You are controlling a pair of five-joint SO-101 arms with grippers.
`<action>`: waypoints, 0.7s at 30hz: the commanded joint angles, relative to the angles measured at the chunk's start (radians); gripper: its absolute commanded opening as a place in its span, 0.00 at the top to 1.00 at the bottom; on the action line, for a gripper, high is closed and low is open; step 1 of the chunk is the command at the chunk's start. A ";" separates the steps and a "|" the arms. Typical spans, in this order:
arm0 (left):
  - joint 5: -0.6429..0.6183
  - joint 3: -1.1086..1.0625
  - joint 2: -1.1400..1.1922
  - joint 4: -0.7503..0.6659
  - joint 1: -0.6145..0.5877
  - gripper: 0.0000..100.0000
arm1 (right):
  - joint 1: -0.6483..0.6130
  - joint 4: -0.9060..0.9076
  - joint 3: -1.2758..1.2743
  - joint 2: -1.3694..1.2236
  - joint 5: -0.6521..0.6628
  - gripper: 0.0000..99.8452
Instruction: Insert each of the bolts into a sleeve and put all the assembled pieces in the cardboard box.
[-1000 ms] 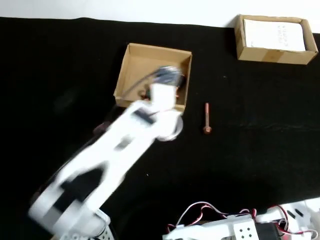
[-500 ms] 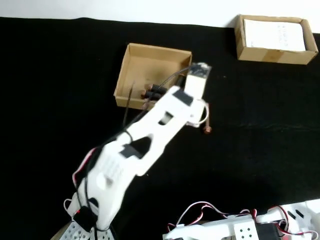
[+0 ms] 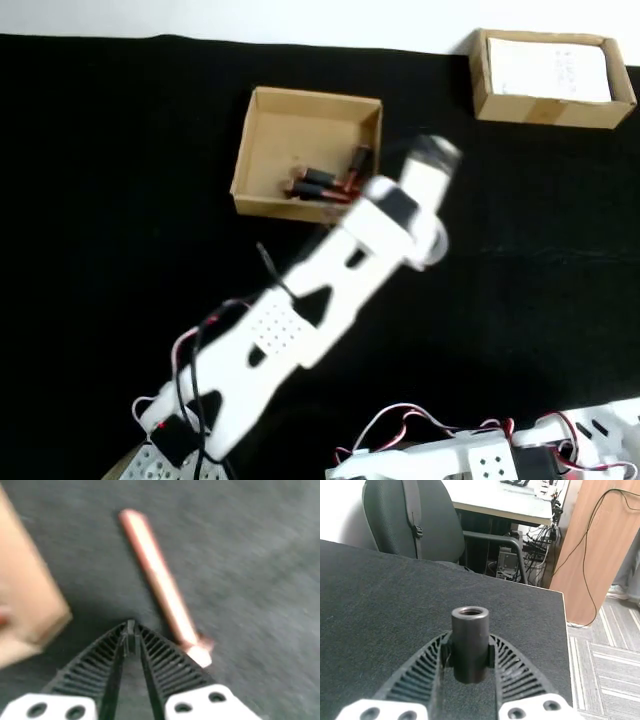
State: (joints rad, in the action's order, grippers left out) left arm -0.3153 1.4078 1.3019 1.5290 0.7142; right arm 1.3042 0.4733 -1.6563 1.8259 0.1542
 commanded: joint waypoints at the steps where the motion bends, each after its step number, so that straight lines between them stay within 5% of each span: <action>1: 0.000 0.038 0.001 0.015 0.097 0.99 | -0.001 -0.027 -0.140 0.007 0.015 0.99; 8: -0.006 0.140 0.002 -0.176 0.170 0.99 | -0.001 -0.024 -0.140 0.007 0.015 0.99; 15: -0.005 0.183 0.001 -0.531 0.087 0.99 | 0.007 -0.022 -0.140 0.007 0.017 0.99; 21: -0.005 0.259 -0.047 -0.278 0.005 0.99 | 0.024 -0.021 -0.140 0.004 0.017 0.99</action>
State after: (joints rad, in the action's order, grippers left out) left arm -0.3184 1.6026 1.3265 1.1132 0.7587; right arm 1.3211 0.4733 -1.6563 1.8259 0.1542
